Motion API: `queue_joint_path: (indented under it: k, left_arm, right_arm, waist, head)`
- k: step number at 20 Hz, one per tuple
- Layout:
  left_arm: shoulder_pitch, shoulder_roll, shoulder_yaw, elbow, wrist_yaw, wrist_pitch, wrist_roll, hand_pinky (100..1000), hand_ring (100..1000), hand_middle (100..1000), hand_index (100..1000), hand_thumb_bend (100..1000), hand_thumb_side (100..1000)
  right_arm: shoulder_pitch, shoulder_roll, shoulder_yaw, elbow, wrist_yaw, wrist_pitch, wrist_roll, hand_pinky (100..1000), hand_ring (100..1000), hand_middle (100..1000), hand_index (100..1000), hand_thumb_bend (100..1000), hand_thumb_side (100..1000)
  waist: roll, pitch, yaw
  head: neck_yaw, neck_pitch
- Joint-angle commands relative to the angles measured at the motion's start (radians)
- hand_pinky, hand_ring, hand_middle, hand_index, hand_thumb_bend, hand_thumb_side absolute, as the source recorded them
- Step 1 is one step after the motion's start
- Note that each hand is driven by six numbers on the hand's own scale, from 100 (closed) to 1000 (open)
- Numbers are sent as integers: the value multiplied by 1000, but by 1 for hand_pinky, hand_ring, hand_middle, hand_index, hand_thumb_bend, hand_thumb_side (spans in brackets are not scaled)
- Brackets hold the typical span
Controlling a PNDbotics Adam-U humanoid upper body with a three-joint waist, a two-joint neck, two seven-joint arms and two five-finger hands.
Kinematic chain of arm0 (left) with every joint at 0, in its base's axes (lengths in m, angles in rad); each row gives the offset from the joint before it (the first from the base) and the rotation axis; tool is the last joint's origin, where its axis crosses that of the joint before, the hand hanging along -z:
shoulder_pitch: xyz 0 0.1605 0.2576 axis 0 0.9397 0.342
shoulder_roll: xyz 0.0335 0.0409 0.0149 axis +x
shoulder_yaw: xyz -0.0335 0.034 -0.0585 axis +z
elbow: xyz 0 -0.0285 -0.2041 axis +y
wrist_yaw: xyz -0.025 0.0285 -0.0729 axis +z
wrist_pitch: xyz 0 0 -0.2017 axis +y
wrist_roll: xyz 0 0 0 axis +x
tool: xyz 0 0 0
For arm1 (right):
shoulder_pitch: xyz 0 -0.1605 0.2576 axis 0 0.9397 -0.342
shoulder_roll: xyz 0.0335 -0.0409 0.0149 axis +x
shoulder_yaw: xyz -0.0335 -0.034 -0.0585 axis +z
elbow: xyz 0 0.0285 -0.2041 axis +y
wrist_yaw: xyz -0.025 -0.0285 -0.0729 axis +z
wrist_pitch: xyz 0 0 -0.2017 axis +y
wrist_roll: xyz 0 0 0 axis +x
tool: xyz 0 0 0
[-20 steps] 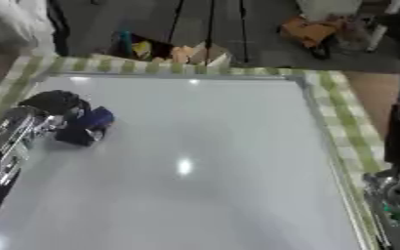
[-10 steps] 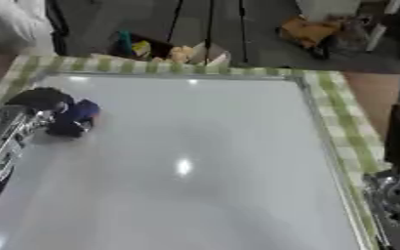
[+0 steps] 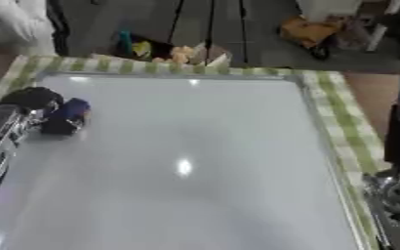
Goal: Wipe the whiteboard clean with a brush.
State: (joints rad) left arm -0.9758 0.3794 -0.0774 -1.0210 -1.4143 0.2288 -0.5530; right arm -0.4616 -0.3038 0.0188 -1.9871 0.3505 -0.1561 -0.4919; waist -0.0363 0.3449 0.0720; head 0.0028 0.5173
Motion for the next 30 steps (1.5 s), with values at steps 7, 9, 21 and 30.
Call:
queue_joint_path:
  k: [7,9,21,30]
  left_arm:
    - [5,32,12,20,-19,5,-6,229,425,388,613,100,736]
    - [10,34,1,11,-6,-11,-12,231,425,388,613,100,739]
    - [53,62,-85,-87,48,-109,-66,245,432,393,617,100,738]
    - [52,34,-98,-96,-8,-102,-47,239,429,390,621,100,727]
  right_arm:
    - [-11,-12,-7,-13,-1,1,-3,843,919,658,855,100,1000]
    - [-11,-12,-8,-13,-1,1,-3,842,919,658,855,100,1000]
    - [-11,-12,-8,-13,0,2,-9,842,919,659,855,100,1000]
    - [-8,-6,-5,-13,-2,1,-9,842,920,658,856,100,1000]
  waist:
    - [-1,-20,4]
    - [-1,-21,4]
    - [1,-24,6]
    - [3,-25,8]
  head:
    - [-1,-9]
    - [-1,-9]
    - [0,-10]
    - [5,-13]
